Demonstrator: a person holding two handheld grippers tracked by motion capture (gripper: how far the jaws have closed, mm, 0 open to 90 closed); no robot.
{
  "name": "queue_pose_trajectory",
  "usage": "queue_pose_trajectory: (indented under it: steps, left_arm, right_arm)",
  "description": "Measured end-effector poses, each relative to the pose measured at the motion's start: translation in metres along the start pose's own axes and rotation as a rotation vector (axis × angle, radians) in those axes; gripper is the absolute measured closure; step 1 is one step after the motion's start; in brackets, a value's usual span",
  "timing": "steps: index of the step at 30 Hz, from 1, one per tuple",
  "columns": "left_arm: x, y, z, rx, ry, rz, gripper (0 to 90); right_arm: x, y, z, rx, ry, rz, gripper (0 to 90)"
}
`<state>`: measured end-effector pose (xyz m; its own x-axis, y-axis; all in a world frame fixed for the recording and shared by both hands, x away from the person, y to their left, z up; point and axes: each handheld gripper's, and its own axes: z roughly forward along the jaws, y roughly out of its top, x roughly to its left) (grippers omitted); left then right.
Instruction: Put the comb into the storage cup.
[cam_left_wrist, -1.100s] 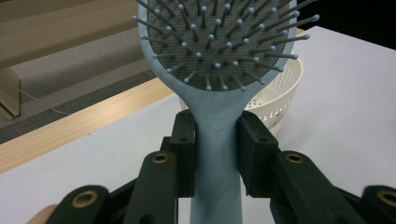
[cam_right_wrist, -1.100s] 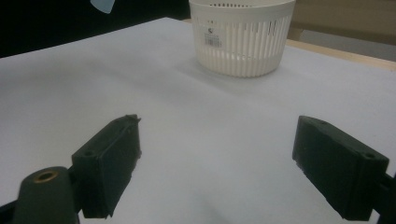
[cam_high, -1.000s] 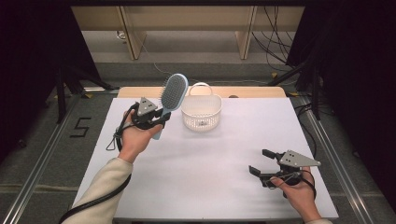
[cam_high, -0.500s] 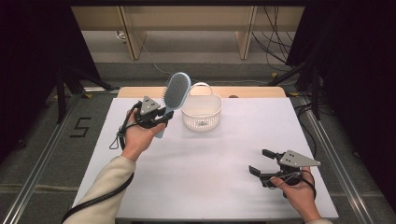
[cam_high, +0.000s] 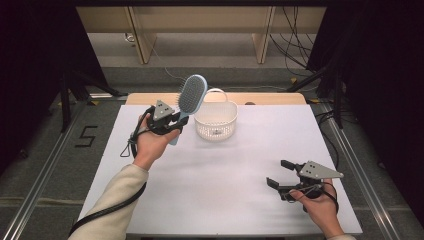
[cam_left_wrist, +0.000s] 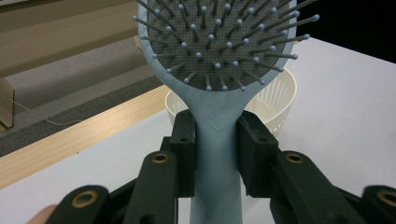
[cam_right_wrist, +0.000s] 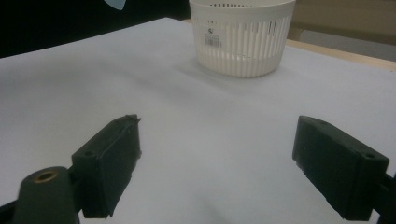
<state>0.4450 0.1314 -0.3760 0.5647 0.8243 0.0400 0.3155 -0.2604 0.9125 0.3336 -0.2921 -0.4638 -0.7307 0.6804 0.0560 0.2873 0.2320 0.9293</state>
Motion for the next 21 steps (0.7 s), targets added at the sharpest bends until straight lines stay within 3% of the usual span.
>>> queue_pose_trajectory:
  steps: [21]
  left_arm:
    - [-0.005,0.002,0.012,-0.008,-0.011,-0.003,70.0]
  right_arm:
    - [0.000,0.000,0.000,0.001,0.001,-0.001,15.9]
